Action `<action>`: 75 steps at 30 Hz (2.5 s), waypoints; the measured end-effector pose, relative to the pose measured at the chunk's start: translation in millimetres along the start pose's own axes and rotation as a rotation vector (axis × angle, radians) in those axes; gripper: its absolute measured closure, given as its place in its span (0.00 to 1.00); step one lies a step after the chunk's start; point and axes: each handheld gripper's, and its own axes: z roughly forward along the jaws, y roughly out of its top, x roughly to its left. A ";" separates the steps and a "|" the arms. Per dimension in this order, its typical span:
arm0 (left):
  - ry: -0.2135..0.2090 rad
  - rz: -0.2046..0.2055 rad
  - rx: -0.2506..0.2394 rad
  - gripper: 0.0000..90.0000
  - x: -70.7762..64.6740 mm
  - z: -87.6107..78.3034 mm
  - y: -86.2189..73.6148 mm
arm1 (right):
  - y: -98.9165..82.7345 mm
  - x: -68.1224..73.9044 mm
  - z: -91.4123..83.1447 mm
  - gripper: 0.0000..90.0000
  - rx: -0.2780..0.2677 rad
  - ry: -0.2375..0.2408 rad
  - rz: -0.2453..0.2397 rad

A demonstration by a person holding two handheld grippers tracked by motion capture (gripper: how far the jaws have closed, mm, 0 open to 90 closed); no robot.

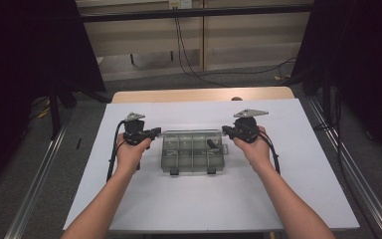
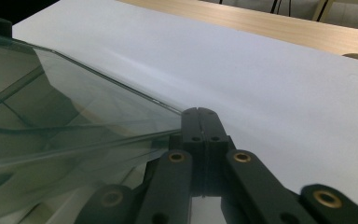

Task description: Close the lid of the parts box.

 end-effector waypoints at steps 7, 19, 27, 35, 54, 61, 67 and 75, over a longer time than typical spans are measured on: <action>-0.003 0.011 -0.004 1.00 -1.5 -1.5 -4.6 | -4.1 2.0 0.2 1.00 0.002 0.001 -0.011; -0.079 0.052 0.017 0.99 -20.0 4.9 -10.4 | -13.8 7.1 5.0 1.00 0.045 0.001 -0.061; -0.070 0.075 0.020 1.00 -17.4 -0.6 -14.3 | -19.0 7.5 -2.2 1.00 0.042 0.015 -0.079; -0.102 0.091 0.022 1.00 -18.8 -11.7 -20.6 | -20.4 14.0 -13.9 1.00 0.006 0.041 -0.099; -0.110 0.140 0.010 1.00 -27.8 -19.4 -52.6 | -41.1 30.9 -16.0 1.00 -0.014 0.105 -0.138; -0.093 0.137 -0.015 1.00 -29.9 -23.7 -58.2 | -40.2 34.5 -18.8 1.00 0.007 0.093 -0.156; -0.128 0.127 -0.062 0.87 -29.8 -26.6 -63.6 | -43.1 38.1 -22.4 0.92 -0.004 0.084 -0.174; -0.129 0.137 -0.100 0.55 -30.6 -37.9 -63.6 | -44.2 32.0 -34.1 0.64 -0.050 0.124 -0.100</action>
